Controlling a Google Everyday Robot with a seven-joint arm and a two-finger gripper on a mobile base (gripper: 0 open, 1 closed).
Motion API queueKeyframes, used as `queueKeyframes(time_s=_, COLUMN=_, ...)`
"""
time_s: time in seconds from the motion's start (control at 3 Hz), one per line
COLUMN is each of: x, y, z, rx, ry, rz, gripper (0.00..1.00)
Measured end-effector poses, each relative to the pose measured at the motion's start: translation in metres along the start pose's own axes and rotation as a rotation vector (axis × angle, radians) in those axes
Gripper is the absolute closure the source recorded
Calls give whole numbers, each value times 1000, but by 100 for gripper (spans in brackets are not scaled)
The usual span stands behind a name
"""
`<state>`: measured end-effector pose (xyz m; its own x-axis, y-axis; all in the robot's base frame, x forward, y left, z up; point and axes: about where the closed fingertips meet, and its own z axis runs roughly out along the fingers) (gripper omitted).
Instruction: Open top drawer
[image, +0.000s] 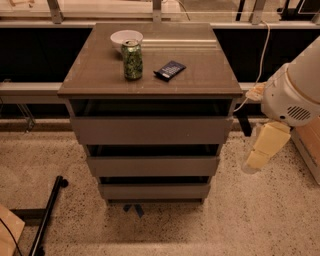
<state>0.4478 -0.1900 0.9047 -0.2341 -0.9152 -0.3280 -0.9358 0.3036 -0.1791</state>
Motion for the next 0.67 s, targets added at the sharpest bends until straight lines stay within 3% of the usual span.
queueKeyframes(time_s=0.33, x=5, y=8, z=12, rx=-12, ry=-10, rz=62, gripper=0)
queueKeyframes(time_s=0.67, x=-1, y=1, z=39, rx=0, ry=-60, rz=88, gripper=0)
